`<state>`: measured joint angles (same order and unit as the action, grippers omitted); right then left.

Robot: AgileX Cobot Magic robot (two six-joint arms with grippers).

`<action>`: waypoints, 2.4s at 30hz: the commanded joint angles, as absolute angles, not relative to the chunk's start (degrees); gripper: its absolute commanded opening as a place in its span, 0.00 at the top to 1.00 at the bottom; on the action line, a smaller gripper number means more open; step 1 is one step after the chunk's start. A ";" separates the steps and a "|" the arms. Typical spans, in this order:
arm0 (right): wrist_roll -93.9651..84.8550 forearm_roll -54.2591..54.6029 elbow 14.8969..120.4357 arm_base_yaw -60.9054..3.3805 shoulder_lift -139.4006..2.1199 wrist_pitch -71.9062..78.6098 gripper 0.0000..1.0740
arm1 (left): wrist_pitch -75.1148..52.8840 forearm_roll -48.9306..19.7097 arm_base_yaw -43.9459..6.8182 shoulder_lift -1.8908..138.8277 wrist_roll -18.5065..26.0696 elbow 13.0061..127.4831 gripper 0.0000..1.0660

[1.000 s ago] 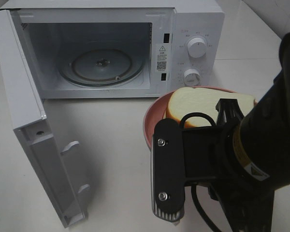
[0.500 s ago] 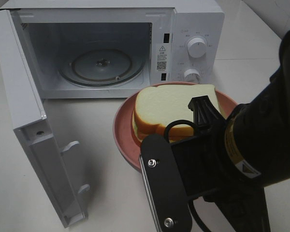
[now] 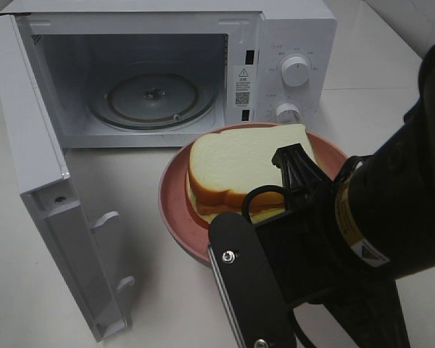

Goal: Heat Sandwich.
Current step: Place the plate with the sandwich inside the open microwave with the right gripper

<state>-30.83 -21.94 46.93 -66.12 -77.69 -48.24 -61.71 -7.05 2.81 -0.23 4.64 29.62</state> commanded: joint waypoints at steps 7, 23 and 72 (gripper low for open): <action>-38.79 -21.77 46.98 -65.60 -77.41 -45.21 1.00 | -61.13 -7.39 3.09 -1.32 4.35 29.56 0.08; -60.50 -12.09 46.98 -53.80 -77.41 -42.00 1.00 | -61.13 -7.39 3.09 -1.32 4.35 29.56 0.08; -81.25 -0.92 53.86 -42.91 -87.15 -35.70 1.00 | -61.13 -7.39 3.09 -1.32 4.35 29.56 0.08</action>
<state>-80.73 -1.26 52.60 -42.97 -86.40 -37.30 -61.71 -7.05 2.81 -0.23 4.64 29.62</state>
